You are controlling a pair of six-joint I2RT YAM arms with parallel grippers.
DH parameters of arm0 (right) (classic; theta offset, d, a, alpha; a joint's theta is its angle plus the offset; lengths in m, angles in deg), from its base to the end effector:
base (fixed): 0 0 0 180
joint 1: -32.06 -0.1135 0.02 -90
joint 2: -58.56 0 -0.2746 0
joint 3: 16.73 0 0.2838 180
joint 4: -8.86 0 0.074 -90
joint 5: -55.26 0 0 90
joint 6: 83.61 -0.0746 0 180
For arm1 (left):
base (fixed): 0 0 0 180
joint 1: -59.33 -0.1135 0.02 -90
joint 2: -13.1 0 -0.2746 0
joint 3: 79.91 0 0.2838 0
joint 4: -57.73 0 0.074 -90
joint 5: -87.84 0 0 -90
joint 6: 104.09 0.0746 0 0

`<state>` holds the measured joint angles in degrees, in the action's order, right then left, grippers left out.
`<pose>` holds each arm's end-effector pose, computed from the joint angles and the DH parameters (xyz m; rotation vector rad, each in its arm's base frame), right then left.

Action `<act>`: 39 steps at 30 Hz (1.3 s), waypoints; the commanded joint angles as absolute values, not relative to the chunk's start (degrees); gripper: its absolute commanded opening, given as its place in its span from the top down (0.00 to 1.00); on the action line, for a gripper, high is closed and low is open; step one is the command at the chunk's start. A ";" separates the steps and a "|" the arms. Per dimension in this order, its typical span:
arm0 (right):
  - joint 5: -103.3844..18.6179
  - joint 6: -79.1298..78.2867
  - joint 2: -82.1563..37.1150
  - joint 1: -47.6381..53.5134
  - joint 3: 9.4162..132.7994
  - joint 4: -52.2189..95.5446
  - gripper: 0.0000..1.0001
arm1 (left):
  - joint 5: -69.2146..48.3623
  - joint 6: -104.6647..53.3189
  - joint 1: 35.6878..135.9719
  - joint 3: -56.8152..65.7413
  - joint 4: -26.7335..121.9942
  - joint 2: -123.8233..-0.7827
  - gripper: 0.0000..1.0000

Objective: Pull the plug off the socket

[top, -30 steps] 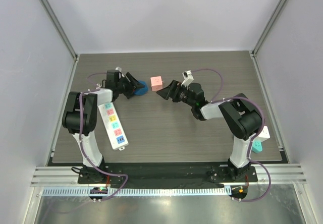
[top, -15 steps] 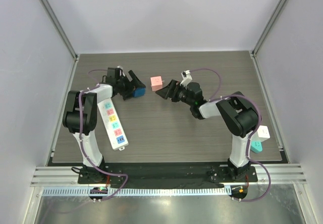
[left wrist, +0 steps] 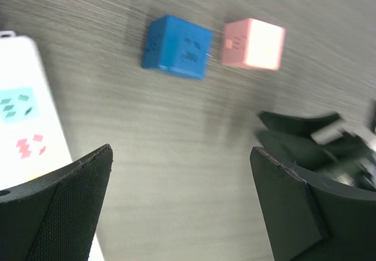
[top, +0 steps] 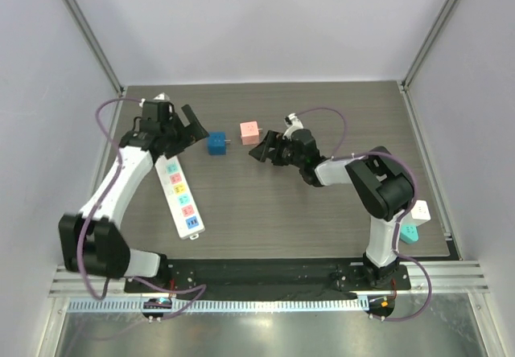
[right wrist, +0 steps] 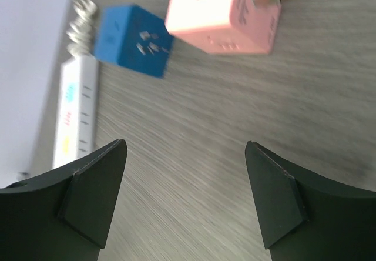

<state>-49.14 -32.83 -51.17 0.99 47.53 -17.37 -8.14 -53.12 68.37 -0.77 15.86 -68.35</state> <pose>0.3757 0.2480 0.1215 -0.0375 2.0439 1.0426 0.3632 -0.0657 0.2703 -0.5697 2.3315 -0.5275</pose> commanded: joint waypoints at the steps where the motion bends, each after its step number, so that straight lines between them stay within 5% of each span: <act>1: -44.15 -24.82 -44.46 -0.28 47.95 -8.30 0.12 | -5.50 -52.41 71.44 -3.53 6.00 -56.44 0.00; 11: -35.01 -24.89 -33.39 -0.28 49.44 22.63 0.05 | -7.09 -65.50 87.18 -17.60 12.11 -37.79 0.05; 17: -21.14 -27.44 -18.89 0.95 49.96 39.41 0.00 | -0.26 -66.83 101.85 -18.76 21.35 -45.77 0.05; 22: -23.04 -27.62 -9.05 10.60 50.58 51.55 0.00 | 3.02 -63.41 111.87 -17.17 29.34 -52.46 0.04; 30: -20.50 -25.07 -1.56 27.11 45.57 58.16 0.01 | -5.84 -62.17 112.24 -25.42 42.43 -50.88 0.03; 35: -32.52 -24.46 -1.47 29.60 47.50 58.33 0.00 | -14.01 -57.78 112.24 -25.52 41.49 -50.80 0.14; 39: -38.87 -23.14 -0.95 29.52 49.52 59.12 0.00 | -14.65 -55.32 111.80 -21.57 36.41 -50.18 0.12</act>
<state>-31.85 -25.05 -2.54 29.78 45.97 58.17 -11.36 -58.80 112.19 -25.47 36.58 -51.82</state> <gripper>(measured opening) 0.996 0.874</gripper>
